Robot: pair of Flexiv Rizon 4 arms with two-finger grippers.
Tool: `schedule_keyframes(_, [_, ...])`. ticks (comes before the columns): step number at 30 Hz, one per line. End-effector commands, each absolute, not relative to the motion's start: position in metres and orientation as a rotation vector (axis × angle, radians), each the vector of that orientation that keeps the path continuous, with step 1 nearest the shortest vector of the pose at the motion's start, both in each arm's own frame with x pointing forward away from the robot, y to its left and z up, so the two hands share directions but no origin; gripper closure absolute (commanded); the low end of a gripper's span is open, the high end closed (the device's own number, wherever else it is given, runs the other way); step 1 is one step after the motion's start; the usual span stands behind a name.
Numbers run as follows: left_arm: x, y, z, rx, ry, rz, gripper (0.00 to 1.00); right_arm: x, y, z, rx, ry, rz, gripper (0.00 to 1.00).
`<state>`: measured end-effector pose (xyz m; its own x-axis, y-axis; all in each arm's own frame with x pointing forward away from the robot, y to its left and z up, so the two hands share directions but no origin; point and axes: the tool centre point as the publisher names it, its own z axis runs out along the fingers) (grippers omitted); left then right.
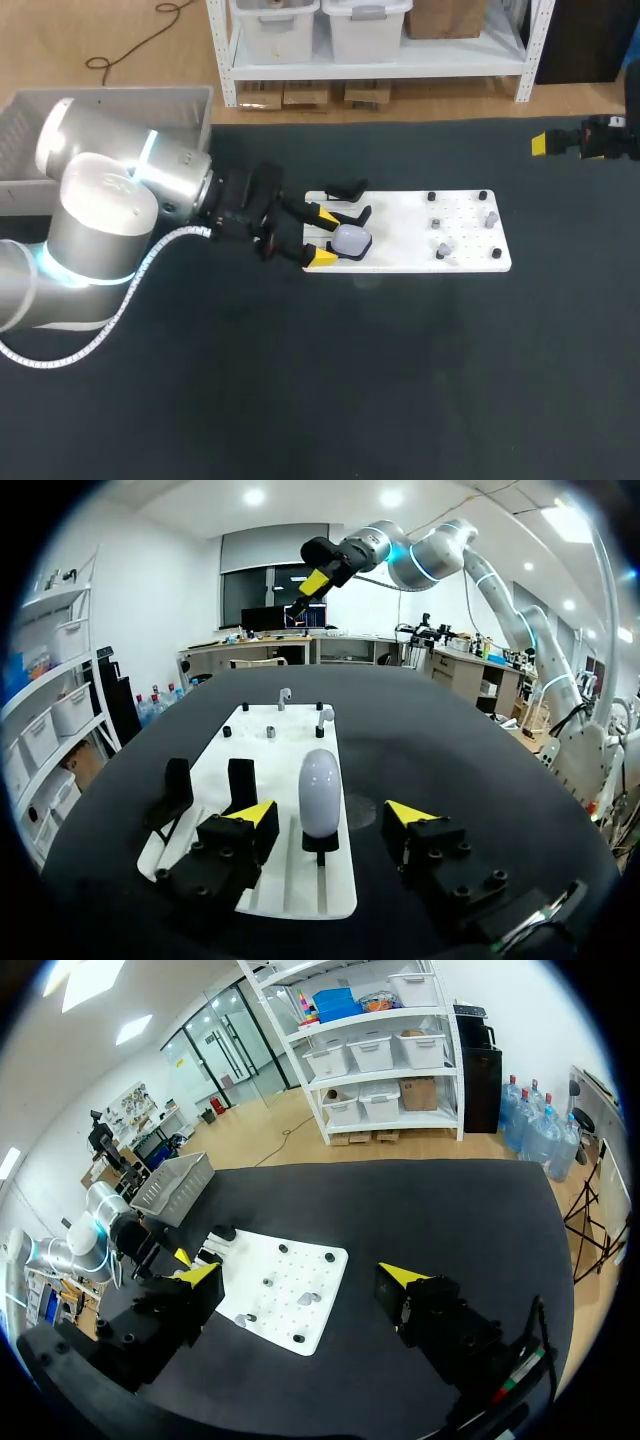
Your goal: Pick up each earbud case from the left stands, insert the matching earbuds, close the lid, and place the case in the box.
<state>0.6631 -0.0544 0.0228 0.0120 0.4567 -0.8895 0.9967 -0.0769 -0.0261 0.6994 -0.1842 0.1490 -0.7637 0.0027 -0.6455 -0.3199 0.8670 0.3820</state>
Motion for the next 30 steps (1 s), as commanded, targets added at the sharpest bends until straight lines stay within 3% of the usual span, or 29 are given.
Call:
schedule_keyframes(1, [0.661,-0.056,0.02,1.603,1.509,-1.003,0.36,0.699,-0.184,0.149,-0.229,2.371,0.634,0.0])
schedule_keyframes(24, [0.668,-0.067,0.013,1.577,1.519,-0.994,0.38,0.699,-0.184,0.149,-0.229,2.371,0.634,0.0])
schedule_keyframes(30, [0.671,-0.068,0.013,1.564,1.527,-0.993,0.46,0.699,-0.184,0.149,-0.229,2.371,0.634,0.0])
